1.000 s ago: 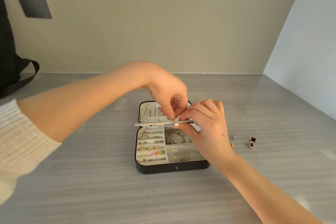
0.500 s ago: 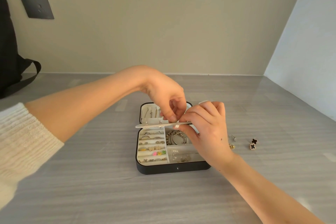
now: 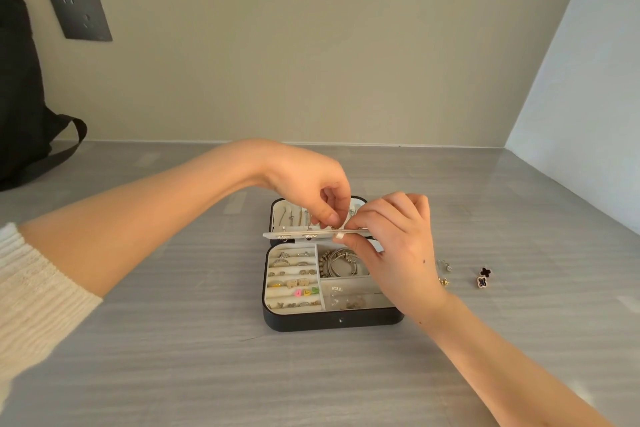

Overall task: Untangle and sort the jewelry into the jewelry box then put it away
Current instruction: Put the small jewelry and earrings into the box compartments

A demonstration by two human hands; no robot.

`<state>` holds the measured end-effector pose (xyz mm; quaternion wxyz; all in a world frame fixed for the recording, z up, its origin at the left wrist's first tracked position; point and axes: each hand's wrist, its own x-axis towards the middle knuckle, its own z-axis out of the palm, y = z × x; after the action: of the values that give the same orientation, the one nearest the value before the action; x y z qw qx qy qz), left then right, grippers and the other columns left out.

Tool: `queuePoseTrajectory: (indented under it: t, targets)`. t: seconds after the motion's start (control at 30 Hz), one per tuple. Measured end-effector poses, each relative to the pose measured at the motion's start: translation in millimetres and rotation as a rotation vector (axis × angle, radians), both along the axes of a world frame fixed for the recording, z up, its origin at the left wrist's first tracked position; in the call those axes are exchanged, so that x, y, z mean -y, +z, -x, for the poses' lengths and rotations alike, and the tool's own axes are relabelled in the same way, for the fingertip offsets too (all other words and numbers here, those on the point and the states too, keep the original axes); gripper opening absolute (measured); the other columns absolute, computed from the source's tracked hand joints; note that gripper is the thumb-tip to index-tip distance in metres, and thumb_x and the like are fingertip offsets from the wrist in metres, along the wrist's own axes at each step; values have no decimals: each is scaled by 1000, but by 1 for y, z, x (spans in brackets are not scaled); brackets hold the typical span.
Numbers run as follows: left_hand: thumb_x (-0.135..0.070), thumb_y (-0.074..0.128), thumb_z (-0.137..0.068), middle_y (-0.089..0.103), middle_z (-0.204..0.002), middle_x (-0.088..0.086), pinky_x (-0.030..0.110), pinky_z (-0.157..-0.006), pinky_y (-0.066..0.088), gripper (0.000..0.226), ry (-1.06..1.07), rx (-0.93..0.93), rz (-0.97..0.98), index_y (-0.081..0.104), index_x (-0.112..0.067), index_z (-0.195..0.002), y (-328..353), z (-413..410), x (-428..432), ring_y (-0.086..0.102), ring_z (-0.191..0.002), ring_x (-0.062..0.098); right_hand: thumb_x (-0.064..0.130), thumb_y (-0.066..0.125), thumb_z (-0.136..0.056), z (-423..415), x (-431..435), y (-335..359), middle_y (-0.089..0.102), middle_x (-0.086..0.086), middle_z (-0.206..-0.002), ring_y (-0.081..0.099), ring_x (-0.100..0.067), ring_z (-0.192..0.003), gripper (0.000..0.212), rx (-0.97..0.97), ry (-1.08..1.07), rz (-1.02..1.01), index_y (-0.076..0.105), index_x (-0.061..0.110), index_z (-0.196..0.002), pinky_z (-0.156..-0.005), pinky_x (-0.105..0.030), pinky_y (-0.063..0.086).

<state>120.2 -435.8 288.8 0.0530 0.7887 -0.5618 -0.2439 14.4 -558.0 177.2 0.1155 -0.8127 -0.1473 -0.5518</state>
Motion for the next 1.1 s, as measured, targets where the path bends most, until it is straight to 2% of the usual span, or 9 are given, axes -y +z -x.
queuePoseTrajectory:
  t: [0.23,0.4,0.53,0.63,0.73,0.8,0.87,0.97,1.1]
  targets:
    - [-14,58,-90,61,-75,-9,10,-63,44,8,24,30,20,64,-11,-95,-5,2,-5,56,-67,5,31,68,-81,0,0,1,65,7,-75,48,-14,-76,20,-4,-24,4,68,14,-71,-76,-30,29]
    - [-13,56,-91,58,-74,-12,8,-62,41,13,-1,89,34,64,-7,-99,-7,4,-6,51,-61,-6,30,68,-82,0,0,0,65,7,-76,49,-15,-77,19,-7,-24,13,67,14,-72,-76,-31,29]
    - [-11,56,-89,55,-70,-12,9,-59,39,6,-47,158,3,60,-13,-86,-6,9,-2,50,-62,0,35,64,-84,0,0,0,65,7,-76,49,-16,-76,23,-5,-11,26,67,15,-73,-76,-30,29]
    - [-9,58,-87,54,-68,-12,8,-58,39,13,-72,163,-14,56,-18,-78,-4,12,1,50,-59,-3,35,64,-84,0,1,0,65,8,-76,49,-17,-75,21,0,-4,41,65,17,-75,-75,-31,29]
    - [-10,58,-88,55,-68,-13,7,-58,40,11,-58,153,-7,57,-18,-79,-4,12,-1,51,-57,-8,33,66,-83,1,1,-1,65,8,-77,49,-17,-75,18,-4,-17,35,64,17,-75,-75,-31,29]
    - [-14,57,-90,59,-74,-10,11,-61,42,5,11,136,62,62,-14,-90,-6,11,-5,53,-61,-5,32,66,-83,0,2,1,65,7,-77,50,-17,-76,18,-14,-37,15,65,17,-75,-75,-32,29]
    - [-20,56,-91,62,-82,-8,13,-66,44,13,110,134,170,64,-12,-99,-10,13,-12,56,-70,1,37,64,-84,-1,2,3,65,8,-77,50,-17,-76,23,-26,-72,-2,67,16,-75,-75,-32,30]
    - [-27,54,-92,63,-91,-11,8,-71,43,19,200,86,323,63,-15,-103,-15,24,-30,56,-79,-4,45,62,-83,-1,3,5,64,8,-76,49,-14,-77,31,-34,-131,-21,68,16,-75,-75,-30,29]
    - [-18,56,-91,66,-101,-7,8,-78,44,20,263,51,440,63,-16,-110,-27,40,-47,60,-92,1,51,63,-79,4,3,8,64,10,-81,50,-13,-80,32,-102,-158,-36,68,19,-78,-77,-29,28]
